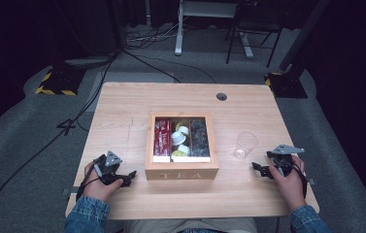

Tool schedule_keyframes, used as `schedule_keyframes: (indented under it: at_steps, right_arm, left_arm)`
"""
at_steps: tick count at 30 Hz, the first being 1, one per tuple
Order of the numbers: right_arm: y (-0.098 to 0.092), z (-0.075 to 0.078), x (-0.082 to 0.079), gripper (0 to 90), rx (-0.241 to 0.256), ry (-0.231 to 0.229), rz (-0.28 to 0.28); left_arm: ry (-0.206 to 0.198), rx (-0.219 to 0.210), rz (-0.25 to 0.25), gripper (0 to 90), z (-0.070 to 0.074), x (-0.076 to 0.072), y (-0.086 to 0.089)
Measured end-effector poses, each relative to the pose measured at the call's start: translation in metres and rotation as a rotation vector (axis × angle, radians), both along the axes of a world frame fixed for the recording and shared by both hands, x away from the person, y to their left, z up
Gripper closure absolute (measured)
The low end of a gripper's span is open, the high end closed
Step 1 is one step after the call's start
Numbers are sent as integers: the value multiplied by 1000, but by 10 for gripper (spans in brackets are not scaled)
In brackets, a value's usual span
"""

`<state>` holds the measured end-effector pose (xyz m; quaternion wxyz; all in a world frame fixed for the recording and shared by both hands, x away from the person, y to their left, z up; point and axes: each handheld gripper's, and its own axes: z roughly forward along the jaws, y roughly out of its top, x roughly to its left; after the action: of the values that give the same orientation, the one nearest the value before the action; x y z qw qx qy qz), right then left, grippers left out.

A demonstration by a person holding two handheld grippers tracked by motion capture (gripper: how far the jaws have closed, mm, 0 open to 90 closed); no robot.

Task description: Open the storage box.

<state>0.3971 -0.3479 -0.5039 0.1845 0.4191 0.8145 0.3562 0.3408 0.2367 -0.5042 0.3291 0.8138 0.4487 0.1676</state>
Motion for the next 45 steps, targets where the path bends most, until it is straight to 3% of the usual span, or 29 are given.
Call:
schedule_keyframes:
  at_steps: [9, 11, 12, 16, 20, 30, 36, 45]
  right_arm:
    - [0, 0, 0, 142, -1, 0, 0]
    - [0, 0, 0, 142, -1, 1, -1]
    - [0, 0, 0, 142, -1, 1, -1]
    - [0, 0, 0, 142, -1, 0, 1]
    - [0, 0, 0, 142, 0, 0, 2]
    - [0, 0, 0, 142, -1, 0, 2]
    - [0, 0, 0, 142, -1, 0, 2]
    - [0, 0, -1, 142, -1, 0, 3]
  left_arm:
    - [-1, -4, 6, 133, 0, 0, 0]
    - [1, -2, 1, 173, 1, 0, 0]
    - [1, 3, -4, 239, 3, 1, 0]
    - [5, 14, -11, 264, 9, 2, -1]
    - [14, 8, -22, 286, 19, -1, -3]
    - [-31, -33, -37, 299, 49, -9, -5]
    - [-50, -4, -61, 300, 62, -15, -11]
    - [-51, -52, -96, 297, 76, -24, -24]
